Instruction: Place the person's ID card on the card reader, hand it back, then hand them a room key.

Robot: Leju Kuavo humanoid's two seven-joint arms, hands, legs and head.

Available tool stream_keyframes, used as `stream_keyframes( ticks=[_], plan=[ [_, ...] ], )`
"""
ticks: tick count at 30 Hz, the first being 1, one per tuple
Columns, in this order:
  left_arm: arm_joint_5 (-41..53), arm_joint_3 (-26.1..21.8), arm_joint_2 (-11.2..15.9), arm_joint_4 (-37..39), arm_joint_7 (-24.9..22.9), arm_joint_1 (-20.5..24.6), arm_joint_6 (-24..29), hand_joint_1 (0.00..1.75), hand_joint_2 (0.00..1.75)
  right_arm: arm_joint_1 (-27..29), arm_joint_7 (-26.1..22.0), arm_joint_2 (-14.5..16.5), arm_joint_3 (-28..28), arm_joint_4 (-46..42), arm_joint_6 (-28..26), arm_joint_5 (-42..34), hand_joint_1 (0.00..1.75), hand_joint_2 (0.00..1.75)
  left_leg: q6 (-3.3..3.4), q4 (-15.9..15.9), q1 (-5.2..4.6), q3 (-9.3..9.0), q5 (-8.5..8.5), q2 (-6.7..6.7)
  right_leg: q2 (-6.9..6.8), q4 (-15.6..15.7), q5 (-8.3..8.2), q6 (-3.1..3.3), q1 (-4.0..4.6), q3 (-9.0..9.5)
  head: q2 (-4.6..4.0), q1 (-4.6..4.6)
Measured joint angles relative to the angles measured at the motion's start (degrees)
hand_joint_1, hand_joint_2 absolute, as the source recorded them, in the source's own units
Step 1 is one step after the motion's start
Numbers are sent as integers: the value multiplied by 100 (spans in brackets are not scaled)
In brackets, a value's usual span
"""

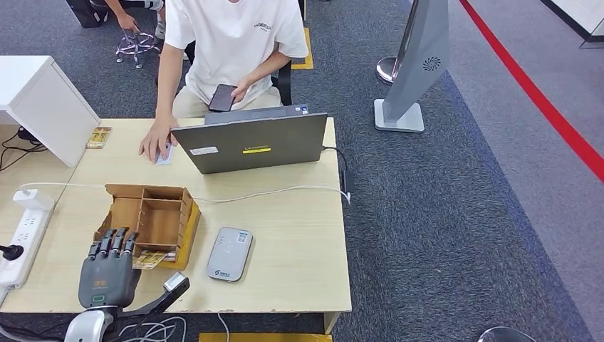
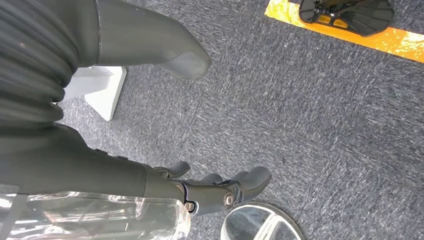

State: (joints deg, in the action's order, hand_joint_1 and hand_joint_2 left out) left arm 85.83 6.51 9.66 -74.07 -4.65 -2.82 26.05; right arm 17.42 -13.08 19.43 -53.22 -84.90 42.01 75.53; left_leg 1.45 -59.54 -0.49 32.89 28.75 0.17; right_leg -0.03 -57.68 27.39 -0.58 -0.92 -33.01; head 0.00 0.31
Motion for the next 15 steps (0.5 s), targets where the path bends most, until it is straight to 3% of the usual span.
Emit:
stream_keyframes(
  ticks=[9, 15],
  plan=[
    [-46, 1, 1, -29, 133, -119, 172, 175, 175, -2, -57, 0, -18, 1, 21, 26, 0, 175, 0, 0, 0, 0, 0, 0, 0, 0, 0, 0, 0, 0, 0, 0],
    [-30, 2, 8, -221, 406, -258, 755, 175, 175, -13, -167, 0, -37, 2, 65, 128, 0, 175, 0, 0, 0, 1, 0, 0, 0, 0, 0, 0, 0, 0, 0, 0]
  ],
)
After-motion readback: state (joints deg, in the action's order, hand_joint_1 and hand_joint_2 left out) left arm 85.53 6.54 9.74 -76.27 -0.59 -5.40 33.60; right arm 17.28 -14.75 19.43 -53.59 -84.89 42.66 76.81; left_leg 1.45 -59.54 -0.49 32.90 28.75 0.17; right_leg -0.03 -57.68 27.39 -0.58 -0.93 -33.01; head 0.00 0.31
